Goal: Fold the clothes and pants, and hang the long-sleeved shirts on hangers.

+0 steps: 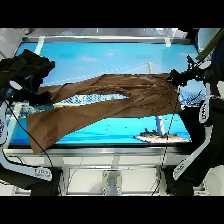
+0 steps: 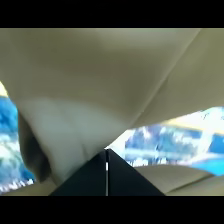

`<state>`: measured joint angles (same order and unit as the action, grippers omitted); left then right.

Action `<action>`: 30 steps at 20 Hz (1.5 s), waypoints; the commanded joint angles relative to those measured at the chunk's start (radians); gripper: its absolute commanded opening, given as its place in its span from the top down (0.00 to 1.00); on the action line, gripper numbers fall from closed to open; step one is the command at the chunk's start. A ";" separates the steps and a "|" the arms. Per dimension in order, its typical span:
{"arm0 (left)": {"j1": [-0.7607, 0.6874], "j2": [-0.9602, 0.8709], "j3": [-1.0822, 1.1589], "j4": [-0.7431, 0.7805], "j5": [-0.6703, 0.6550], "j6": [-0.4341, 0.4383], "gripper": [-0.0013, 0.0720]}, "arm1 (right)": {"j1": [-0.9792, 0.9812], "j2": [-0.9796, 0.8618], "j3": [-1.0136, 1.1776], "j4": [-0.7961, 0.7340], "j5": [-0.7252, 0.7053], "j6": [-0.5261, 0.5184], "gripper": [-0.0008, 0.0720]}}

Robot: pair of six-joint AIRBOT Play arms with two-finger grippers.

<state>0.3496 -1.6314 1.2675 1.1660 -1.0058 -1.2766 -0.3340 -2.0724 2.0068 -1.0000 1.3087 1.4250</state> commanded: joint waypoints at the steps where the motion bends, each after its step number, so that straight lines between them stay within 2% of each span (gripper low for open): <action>1: 0.003 0.030 0.024 -0.016 0.044 -0.005 0.97 | 0.000 0.001 0.000 0.003 0.023 -0.002 0.69; 3: 0.003 0.068 0.026 -0.015 0.021 -0.017 0.95 | 0.000 0.001 0.000 0.002 0.029 -0.002 0.69; 4: 0.004 0.082 0.026 -0.011 -0.013 -0.017 0.67 | 0.000 0.001 0.000 0.002 0.032 -0.003 0.69; 5: 0.008 0.095 0.026 0.002 -0.061 -0.017 0.15 | 0.000 0.001 0.000 0.002 0.038 -0.003 0.69; 6: 0.015 0.103 0.026 0.029 -0.111 -0.021 0.06 | 0.000 0.001 0.000 0.002 0.041 -0.003 0.69; 8: 0.041 0.106 0.024 0.117 -0.203 -0.058 0.15 | 0.000 0.001 0.000 0.001 0.042 -0.009 0.69; 10: 0.074 0.099 0.019 0.158 -0.205 -0.088 0.16 | 0.000 0.001 0.000 0.001 0.042 -0.028 0.69; 13: 0.084 0.057 0.019 0.079 -0.138 -0.085 0.16 | 0.003 0.000 0.000 0.003 0.044 -0.027 0.69; 15: 0.070 0.019 0.019 0.004 -0.112 -0.052 0.16 | 0.008 0.000 0.000 0.000 0.042 -0.028 0.69; 18: 0.045 -0.029 0.019 -0.038 -0.037 -0.043 0.17 | 0.019 0.000 0.000 -0.004 0.041 -0.028 0.69; 19: 0.038 -0.039 0.019 -0.045 -0.009 -0.043 0.34 | 0.021 0.000 0.000 -0.004 0.041 -0.028 0.69; 21: 0.034 -0.044 0.020 -0.046 0.048 -0.043 0.87 | 0.024 0.000 0.000 -0.005 0.042 -0.028 0.69; 22: 0.034 -0.044 0.024 -0.047 0.076 -0.046 0.97 | 0.026 0.000 0.000 -0.005 0.042 -0.028 0.69; 26: 0.039 -0.017 0.053 -0.113 0.095 -0.054 0.97 | 0.029 0.000 0.000 -0.002 0.051 -0.027 0.69; 30: 0.039 0.095 0.128 -0.113 0.146 -0.055 0.97 | 0.029 0.000 0.000 -0.003 0.089 -0.028 0.69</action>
<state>0.3882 -1.5978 1.3525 1.0683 -0.9123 -1.3281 -0.3058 -2.0724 2.0068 -1.0031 1.3712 1.3972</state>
